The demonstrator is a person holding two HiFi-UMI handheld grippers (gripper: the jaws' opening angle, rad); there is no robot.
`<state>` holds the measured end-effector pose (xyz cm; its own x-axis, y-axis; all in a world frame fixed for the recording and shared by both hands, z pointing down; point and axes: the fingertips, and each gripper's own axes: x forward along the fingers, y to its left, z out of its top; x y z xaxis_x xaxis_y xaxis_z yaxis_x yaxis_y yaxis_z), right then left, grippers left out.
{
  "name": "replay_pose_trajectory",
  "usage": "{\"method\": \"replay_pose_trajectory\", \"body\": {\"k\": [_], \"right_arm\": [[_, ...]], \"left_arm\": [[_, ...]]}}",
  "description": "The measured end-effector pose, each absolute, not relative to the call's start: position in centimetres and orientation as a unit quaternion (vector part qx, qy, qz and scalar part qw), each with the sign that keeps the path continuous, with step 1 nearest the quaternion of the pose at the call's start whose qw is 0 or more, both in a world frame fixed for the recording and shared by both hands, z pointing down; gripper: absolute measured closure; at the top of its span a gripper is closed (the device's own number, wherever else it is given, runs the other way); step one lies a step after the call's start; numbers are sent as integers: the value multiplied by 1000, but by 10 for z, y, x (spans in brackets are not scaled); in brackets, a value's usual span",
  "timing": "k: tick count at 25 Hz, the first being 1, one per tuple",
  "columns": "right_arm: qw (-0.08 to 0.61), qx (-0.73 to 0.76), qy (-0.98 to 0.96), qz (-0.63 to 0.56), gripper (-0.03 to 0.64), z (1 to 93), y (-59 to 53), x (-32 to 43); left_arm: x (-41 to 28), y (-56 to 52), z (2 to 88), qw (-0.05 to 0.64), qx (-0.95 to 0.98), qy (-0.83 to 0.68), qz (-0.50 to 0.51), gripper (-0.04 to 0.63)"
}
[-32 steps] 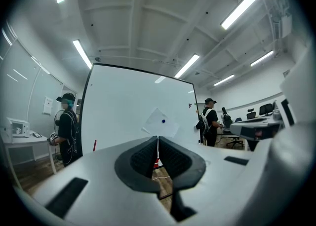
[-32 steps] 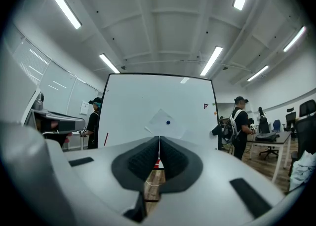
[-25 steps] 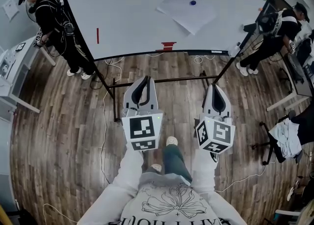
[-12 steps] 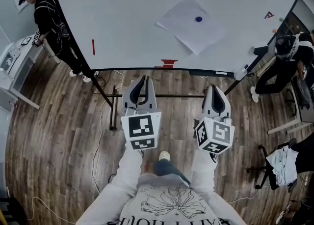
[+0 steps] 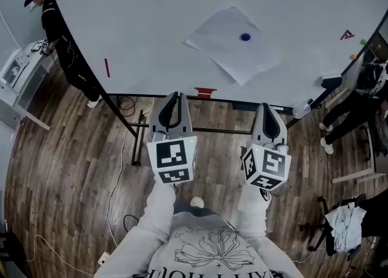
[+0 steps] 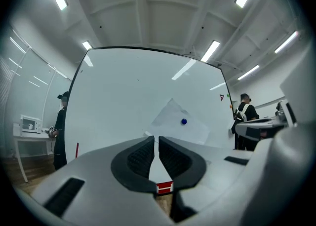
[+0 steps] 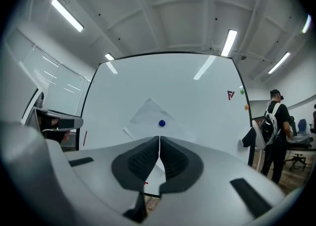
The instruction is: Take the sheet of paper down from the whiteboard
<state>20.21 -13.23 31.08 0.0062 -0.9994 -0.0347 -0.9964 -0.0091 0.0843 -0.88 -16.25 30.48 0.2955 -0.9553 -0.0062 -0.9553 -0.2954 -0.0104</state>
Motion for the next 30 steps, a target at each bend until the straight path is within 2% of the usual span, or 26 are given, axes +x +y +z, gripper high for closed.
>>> {"method": "replay_pose_trajectory", "body": {"k": [14, 17, 30], "right_arm": [[24, 697, -716, -40, 614, 318, -218, 215], [26, 697, -715, -47, 614, 315, -243, 215], [19, 701, -710, -65, 614, 302, -324, 213]], "left_arm": [[4, -248, 314, -21, -801, 598, 7, 585], [7, -273, 316, -24, -807, 591, 8, 533], [18, -362, 322, -48, -828, 558, 9, 479]]}}
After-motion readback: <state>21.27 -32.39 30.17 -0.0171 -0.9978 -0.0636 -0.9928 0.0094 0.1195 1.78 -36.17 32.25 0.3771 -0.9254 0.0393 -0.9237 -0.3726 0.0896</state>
